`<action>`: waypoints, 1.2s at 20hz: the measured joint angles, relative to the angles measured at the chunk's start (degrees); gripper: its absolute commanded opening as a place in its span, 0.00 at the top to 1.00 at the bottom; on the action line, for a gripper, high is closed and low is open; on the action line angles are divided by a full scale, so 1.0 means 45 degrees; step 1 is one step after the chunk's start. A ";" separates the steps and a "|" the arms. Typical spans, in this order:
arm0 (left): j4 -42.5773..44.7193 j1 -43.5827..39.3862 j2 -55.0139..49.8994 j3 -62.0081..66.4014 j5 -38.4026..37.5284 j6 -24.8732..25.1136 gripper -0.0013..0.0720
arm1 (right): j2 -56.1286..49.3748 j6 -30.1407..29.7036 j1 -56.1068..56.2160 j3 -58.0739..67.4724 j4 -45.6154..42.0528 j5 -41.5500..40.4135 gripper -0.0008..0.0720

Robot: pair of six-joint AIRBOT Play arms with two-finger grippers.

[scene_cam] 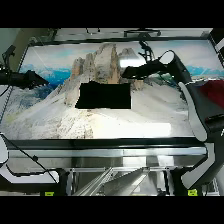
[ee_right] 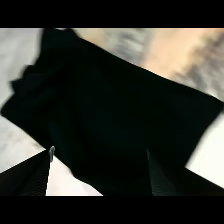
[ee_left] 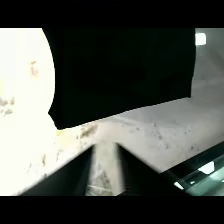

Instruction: Fold the shirts.

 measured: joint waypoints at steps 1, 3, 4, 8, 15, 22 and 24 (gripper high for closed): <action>-0.0083 -0.0005 0.0000 0.0000 0.0005 -0.0049 0.26 | -0.0136 0.0204 -0.0287 0.0000 -0.0131 0.0355 0.12; -0.0189 -0.0005 0.0000 0.0000 -0.0005 -0.0068 0.95 | -0.0495 0.0466 -0.0665 0.0000 -0.0335 0.0806 0.12; -0.0204 -0.0005 0.0000 0.0000 -0.0029 -0.0107 0.90 | -0.0729 0.0563 -0.0782 0.0000 -0.0423 0.0957 0.12; -0.0301 -0.0024 0.0000 0.0000 -0.0175 -0.0175 0.52 | -0.1734 0.0835 -0.0957 0.0000 -0.0559 0.1389 0.12; -0.0384 -0.0024 0.0000 0.0000 -0.0102 -0.0345 0.95 | -0.3206 0.0690 -0.0491 0.0029 0.0248 0.1467 0.20; -0.0379 -0.0024 0.0000 0.0000 -0.0015 -0.0384 0.95 | -0.4070 -0.0981 -0.0068 0.0083 0.3410 0.0996 0.97; -0.0374 -0.0024 0.0000 0.0000 -0.0010 -0.0384 0.95 | -0.3449 -0.1302 -0.0112 0.0306 0.4002 0.1258 0.97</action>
